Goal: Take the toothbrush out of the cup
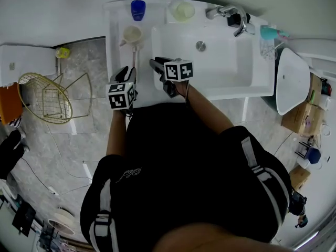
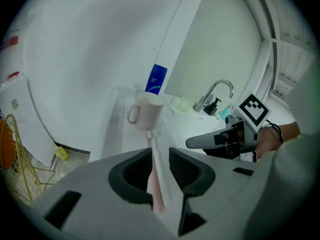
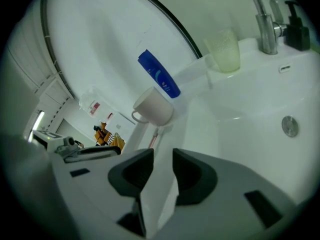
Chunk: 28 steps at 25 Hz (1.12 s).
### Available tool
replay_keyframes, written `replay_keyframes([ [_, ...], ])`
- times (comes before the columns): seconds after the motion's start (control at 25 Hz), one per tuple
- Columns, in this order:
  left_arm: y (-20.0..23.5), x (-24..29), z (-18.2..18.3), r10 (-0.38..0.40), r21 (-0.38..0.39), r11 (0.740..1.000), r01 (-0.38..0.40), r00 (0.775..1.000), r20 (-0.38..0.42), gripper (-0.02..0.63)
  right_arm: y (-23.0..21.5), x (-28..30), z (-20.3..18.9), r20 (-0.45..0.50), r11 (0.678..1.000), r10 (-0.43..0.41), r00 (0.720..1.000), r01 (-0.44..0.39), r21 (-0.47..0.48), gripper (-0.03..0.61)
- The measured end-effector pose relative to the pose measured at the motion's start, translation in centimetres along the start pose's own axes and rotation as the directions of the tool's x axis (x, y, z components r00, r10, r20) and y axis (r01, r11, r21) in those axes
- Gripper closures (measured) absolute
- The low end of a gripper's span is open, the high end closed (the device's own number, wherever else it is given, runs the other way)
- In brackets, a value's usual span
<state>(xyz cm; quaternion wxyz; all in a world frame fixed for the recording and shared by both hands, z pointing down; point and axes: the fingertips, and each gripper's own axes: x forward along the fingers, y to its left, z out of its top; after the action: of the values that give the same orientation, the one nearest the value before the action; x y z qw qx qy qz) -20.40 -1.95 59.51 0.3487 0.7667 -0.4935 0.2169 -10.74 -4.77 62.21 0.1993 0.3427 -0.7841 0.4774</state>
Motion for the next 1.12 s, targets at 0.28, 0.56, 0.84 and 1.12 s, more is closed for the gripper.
replay_keyframes([
  [0.28, -3.5, 2.5, 1.1, -0.036, 0.039, 0.999, 0.037, 0.999, -0.025, 0.502, -3.0, -3.2, 0.9, 0.031, 0.997, -0.057, 0.998, 0.058, -0.057, 0.453],
  [0.56, -6.8, 5.2, 1.8, -0.08, 0.083, 0.993, 0.085, 0.995, -0.057, 0.502, -6.3, -6.3, 1.2, 0.067, 0.991, -0.113, 0.991, 0.118, -0.069, 0.453],
  [0.84, -9.4, 6.7, 2.4, -0.121, 0.084, 0.989, 0.125, 0.991, -0.058, 0.502, -8.8, -9.0, 1.5, 0.096, 0.967, -0.204, 0.974, 0.216, -0.134, 0.454],
  [1.12, -10.5, 4.9, 7.1, -0.105, 0.117, 0.988, 0.097, 0.993, 0.061, 0.543, -7.2, -14.2, 7.3, 0.333, 0.919, -0.223, 0.916, 0.312, -0.241, 0.572],
])
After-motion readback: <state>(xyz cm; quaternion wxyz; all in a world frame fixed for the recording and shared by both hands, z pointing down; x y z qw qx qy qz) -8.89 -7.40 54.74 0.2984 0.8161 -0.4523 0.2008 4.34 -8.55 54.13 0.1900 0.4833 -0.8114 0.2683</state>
